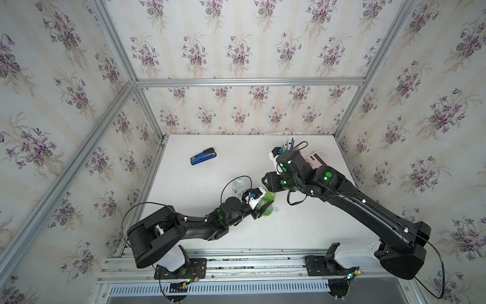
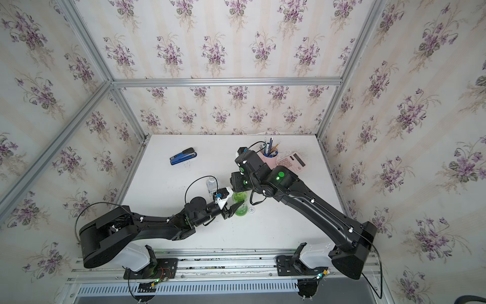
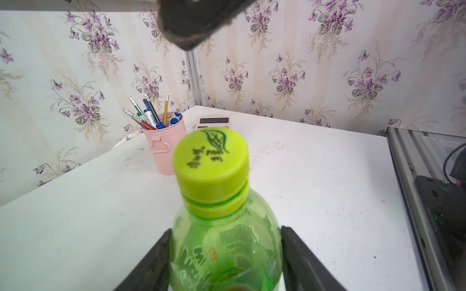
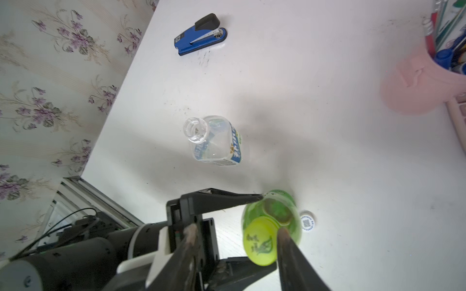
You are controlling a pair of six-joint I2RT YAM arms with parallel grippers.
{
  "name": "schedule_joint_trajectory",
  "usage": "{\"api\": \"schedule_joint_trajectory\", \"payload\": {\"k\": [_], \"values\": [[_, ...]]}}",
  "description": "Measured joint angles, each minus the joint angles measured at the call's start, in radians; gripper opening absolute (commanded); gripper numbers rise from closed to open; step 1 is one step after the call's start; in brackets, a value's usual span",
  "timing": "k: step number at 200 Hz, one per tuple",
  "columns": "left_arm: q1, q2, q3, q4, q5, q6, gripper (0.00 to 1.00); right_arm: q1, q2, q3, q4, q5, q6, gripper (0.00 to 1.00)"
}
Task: Screw on the bottle caps
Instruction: Screw the bottle cap onto the plastic bottle.
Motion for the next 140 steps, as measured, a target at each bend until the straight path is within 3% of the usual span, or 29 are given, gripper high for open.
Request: {"api": "schedule_joint_trajectory", "payload": {"k": [71, 140], "values": [[0.091, -0.026, 0.005, -0.052, 0.186, -0.003, 0.65, -0.027, -0.082, -0.075, 0.0, -0.121, -0.441, 0.53], [0.101, -0.023, 0.013, -0.066, 0.264, 0.005, 0.65, -0.026, -0.013, -0.105, 0.032, -0.185, -0.632, 0.49]]}}
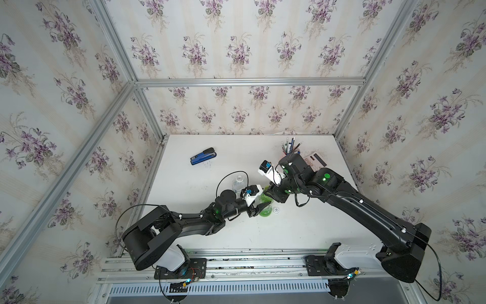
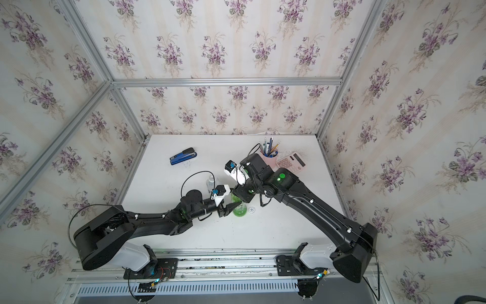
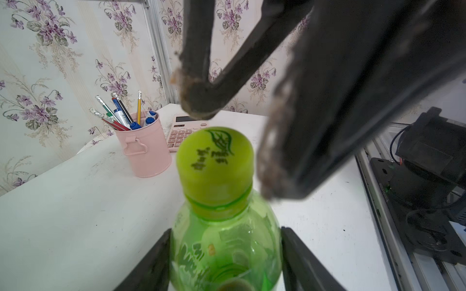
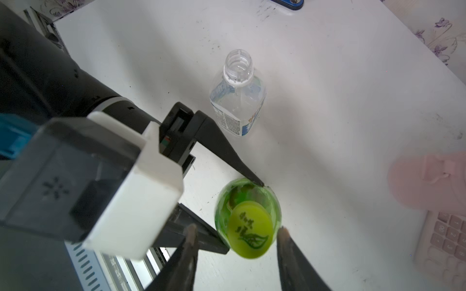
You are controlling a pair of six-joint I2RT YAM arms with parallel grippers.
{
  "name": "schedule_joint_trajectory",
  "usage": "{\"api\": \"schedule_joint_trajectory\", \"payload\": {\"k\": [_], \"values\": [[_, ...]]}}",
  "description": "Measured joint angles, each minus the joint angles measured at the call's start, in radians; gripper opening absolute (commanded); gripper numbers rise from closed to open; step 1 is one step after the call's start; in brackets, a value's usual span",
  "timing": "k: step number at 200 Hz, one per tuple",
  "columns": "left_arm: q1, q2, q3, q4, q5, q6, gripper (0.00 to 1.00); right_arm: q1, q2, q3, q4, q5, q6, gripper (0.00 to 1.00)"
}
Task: Screw on the bottle caps
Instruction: Screw the bottle cap onto the plastic bottle.
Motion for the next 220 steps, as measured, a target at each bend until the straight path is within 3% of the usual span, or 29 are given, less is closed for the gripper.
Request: {"api": "schedule_joint_trajectory", "payload": {"k": [123, 137, 159, 191, 220], "values": [[0.001, 0.004, 0.003, -0.001, 0.017, 0.0, 0.65, -0.001, 0.021, -0.031, 0.039, 0.021, -0.065, 0.32], [0.001, 0.003, 0.003, -0.002, 0.014, -0.002, 0.65, -0.001, 0.018, -0.039, 0.05, 0.024, -0.065, 0.23], [0.001, 0.002, 0.003, -0.003, 0.013, -0.003, 0.65, 0.0, 0.014, -0.041, 0.056, 0.028, -0.063, 0.21], [-0.009, 0.001, 0.001, -0.001, -0.004, -0.003, 0.66, 0.02, -0.011, -0.073, 0.088, 0.071, 0.014, 0.2], [-0.028, 0.0, -0.004, 0.005, -0.04, -0.002, 0.74, 0.079, -0.064, -0.143, 0.156, 0.171, 0.149, 0.2]]}}
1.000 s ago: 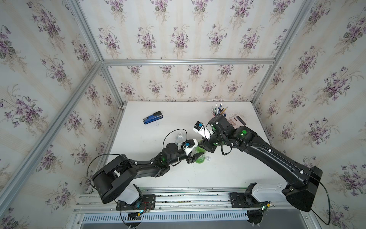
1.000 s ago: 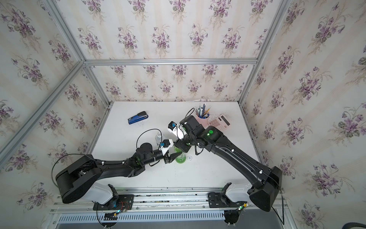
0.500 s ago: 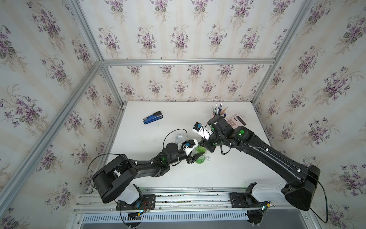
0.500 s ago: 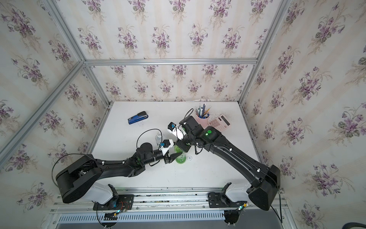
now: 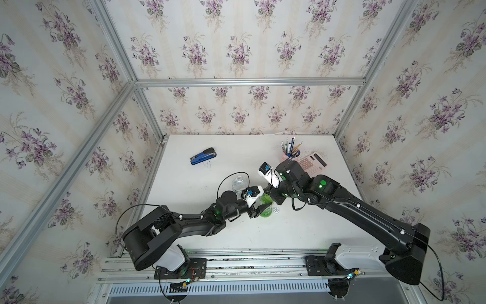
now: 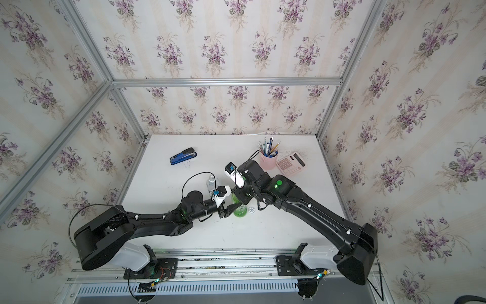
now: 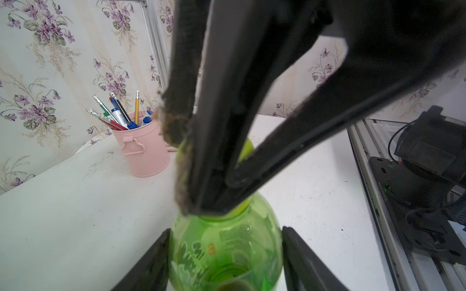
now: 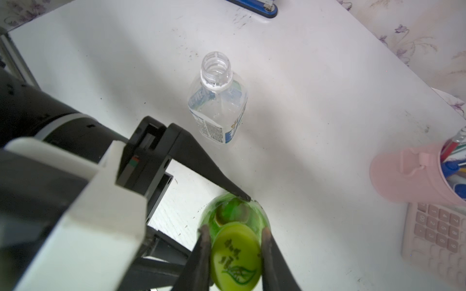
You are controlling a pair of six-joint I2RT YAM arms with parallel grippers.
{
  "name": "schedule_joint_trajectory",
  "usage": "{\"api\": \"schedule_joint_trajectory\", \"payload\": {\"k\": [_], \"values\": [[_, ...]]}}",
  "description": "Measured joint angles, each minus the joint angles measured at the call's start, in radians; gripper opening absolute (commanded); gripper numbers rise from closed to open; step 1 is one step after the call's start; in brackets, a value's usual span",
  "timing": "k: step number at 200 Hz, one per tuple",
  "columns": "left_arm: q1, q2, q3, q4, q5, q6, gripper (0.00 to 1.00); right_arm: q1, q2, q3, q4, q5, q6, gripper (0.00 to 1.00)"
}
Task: Screw on the bottle caps
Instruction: Screw the bottle cap onto the plastic bottle.
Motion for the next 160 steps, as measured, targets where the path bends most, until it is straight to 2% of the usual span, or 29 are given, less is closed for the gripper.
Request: {"api": "schedule_joint_trajectory", "payload": {"k": [14, 34, 91, 131, 160], "values": [[-0.006, 0.008, -0.002, 0.006, -0.011, -0.005, 0.82, 0.007, -0.03, -0.037, 0.036, 0.016, 0.057, 0.2], [-0.011, 0.028, -0.013, -0.031, -0.028, -0.014, 0.85, 0.012, -0.058, -0.077, 0.08, 0.018, 0.113, 0.2], [-0.019, 0.04, -0.031, 0.029, -0.051, -0.015, 0.84, 0.012, -0.047, -0.09, 0.138, 0.009, 0.176, 0.2], [-0.021, 0.053, -0.042, 0.095, -0.079, -0.035, 0.67, 0.012, -0.046, -0.091, 0.14, 0.008, 0.208, 0.2], [-0.037, 0.07, -0.035, 0.11, -0.113, -0.042, 0.58, 0.013, -0.038, -0.094, 0.142, 0.035, 0.242, 0.2]]}}
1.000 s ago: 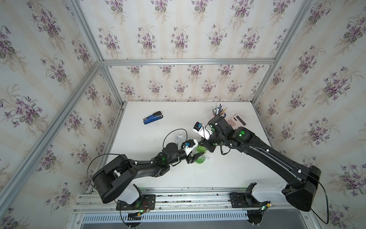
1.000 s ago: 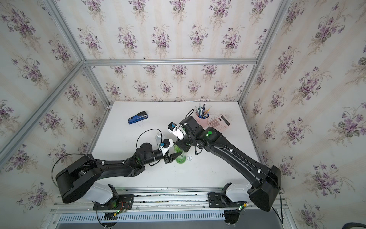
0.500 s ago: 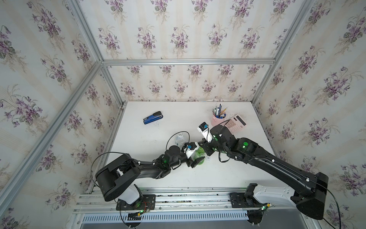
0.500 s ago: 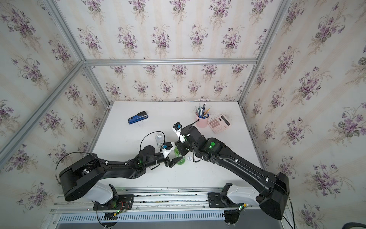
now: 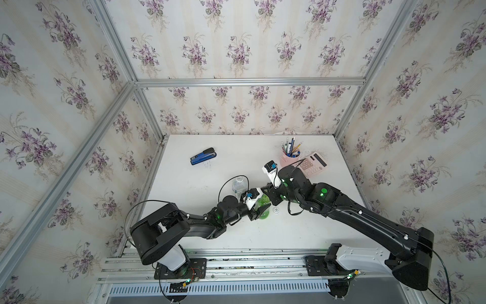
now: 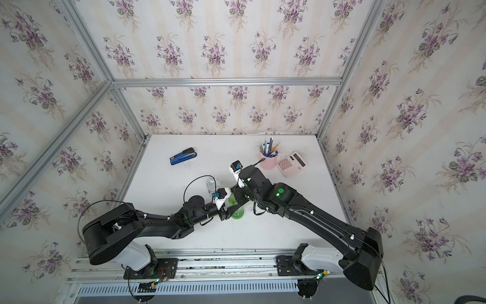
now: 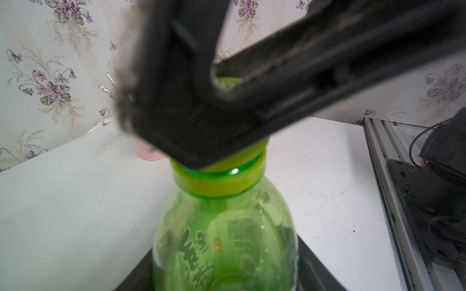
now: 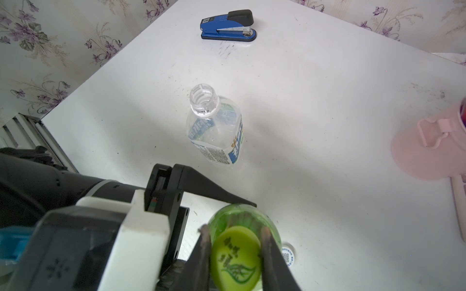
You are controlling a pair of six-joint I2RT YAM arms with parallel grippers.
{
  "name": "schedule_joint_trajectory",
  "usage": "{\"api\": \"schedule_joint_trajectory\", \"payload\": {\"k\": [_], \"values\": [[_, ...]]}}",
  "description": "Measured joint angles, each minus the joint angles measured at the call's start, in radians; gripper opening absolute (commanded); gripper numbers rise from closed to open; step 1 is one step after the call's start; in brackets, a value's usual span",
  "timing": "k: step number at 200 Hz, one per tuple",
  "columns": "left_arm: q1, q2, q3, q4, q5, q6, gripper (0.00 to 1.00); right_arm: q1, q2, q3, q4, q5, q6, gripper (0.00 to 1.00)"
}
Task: Screw on the bottle caps
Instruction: Screw the bottle cap onto the plastic bottle.
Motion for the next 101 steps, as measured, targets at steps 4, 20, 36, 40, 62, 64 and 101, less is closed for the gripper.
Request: {"api": "schedule_joint_trajectory", "payload": {"k": [4, 20, 36, 40, 62, 64, 101], "values": [[-0.003, 0.002, 0.003, -0.001, -0.005, 0.0, 0.58, 0.0, 0.0, -0.002, 0.001, 0.005, 0.009, 0.2], [-0.027, 0.013, 0.015, -0.004, -0.058, 0.001, 0.57, -0.001, 0.003, -0.009, 0.01, 0.03, 0.043, 0.2], [-0.045, 0.018, 0.02, -0.002, -0.108, 0.0, 0.59, -0.001, 0.004, -0.014, 0.022, 0.054, 0.091, 0.2], [-0.048, 0.019, 0.02, 0.0, -0.117, -0.001, 0.6, -0.001, 0.003, -0.017, 0.025, 0.059, 0.104, 0.2], [-0.064, 0.02, 0.024, -0.001, -0.154, 0.001, 0.61, 0.003, -0.018, -0.038, 0.043, 0.089, 0.182, 0.21], [-0.067, 0.02, 0.024, -0.002, -0.156, 0.002, 0.61, 0.003, -0.022, -0.04, 0.043, 0.093, 0.194, 0.21], [-0.09, 0.02, 0.039, -0.023, -0.206, 0.015, 0.61, 0.01, -0.034, -0.043, 0.026, 0.146, 0.365, 0.24]]}}
